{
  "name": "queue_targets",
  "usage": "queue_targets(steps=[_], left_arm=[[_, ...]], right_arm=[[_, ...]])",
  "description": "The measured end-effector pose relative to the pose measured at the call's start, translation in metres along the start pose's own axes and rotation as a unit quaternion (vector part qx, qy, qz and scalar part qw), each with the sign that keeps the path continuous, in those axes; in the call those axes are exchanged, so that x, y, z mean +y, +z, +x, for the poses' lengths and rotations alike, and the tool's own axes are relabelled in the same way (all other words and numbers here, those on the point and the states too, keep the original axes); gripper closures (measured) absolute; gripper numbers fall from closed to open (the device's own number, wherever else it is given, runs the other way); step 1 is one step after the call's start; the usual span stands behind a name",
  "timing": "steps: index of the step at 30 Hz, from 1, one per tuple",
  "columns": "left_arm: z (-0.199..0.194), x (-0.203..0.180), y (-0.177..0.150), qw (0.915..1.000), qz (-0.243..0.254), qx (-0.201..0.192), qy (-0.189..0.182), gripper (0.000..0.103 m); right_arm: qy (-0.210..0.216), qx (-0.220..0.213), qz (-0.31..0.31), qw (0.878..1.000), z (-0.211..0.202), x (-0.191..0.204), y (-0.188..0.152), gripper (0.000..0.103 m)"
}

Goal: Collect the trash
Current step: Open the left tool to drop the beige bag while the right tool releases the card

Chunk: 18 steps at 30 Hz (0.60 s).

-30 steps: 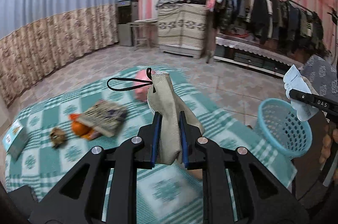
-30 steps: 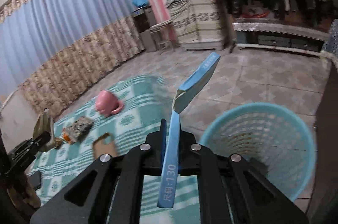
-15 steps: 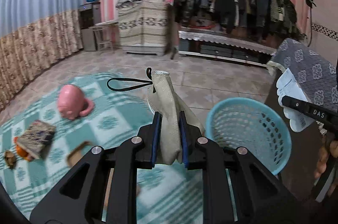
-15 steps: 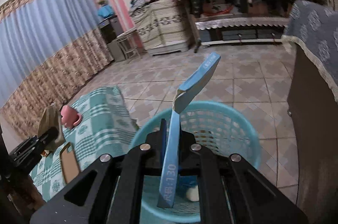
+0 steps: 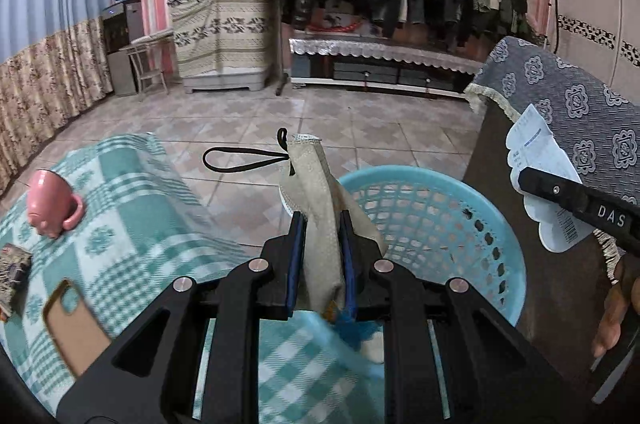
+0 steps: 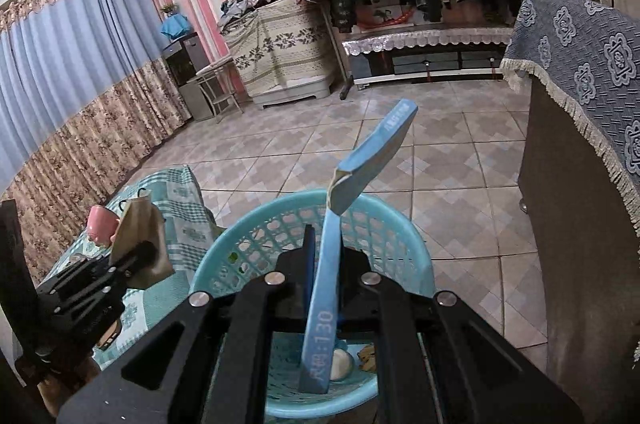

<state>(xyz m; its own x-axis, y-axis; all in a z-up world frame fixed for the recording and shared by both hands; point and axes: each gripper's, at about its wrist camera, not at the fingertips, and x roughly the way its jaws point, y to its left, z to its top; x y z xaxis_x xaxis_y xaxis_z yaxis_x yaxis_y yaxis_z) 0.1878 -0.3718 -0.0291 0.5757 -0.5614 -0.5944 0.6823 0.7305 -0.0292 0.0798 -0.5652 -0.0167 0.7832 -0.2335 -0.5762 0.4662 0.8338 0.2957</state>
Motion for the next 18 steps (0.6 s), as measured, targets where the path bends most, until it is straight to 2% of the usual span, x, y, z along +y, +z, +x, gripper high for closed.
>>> queue_targets(steps=[6, 9, 11, 14, 18], left_arm=[[0.012, -0.014, 0.007, 0.9999, 0.01, 0.003, -0.012, 0.086], [0.015, -0.022, 0.011, 0.9993, 0.017, 0.001, -0.034, 0.085], [0.018, -0.026, 0.013, 0.9992, 0.025, 0.002, -0.03, 0.083], [0.024, -0.028, 0.013, 0.9992, 0.031, 0.004, -0.026, 0.077], [0.023, -0.025, 0.016, 0.9994, 0.03, -0.006, -0.014, 0.054]], right_arm=[[-0.003, -0.004, 0.009, 1.0, -0.004, -0.002, -0.001, 0.095], [-0.003, -0.004, 0.015, 1.0, -0.003, -0.003, -0.002, 0.095], [-0.003, -0.005, 0.022, 1.0, -0.004, -0.004, -0.002, 0.095], [-0.004, -0.004, 0.029, 1.0, -0.004, -0.007, -0.003, 0.095], [-0.003, 0.004, 0.021, 1.0, 0.001, -0.001, -0.004, 0.095]])
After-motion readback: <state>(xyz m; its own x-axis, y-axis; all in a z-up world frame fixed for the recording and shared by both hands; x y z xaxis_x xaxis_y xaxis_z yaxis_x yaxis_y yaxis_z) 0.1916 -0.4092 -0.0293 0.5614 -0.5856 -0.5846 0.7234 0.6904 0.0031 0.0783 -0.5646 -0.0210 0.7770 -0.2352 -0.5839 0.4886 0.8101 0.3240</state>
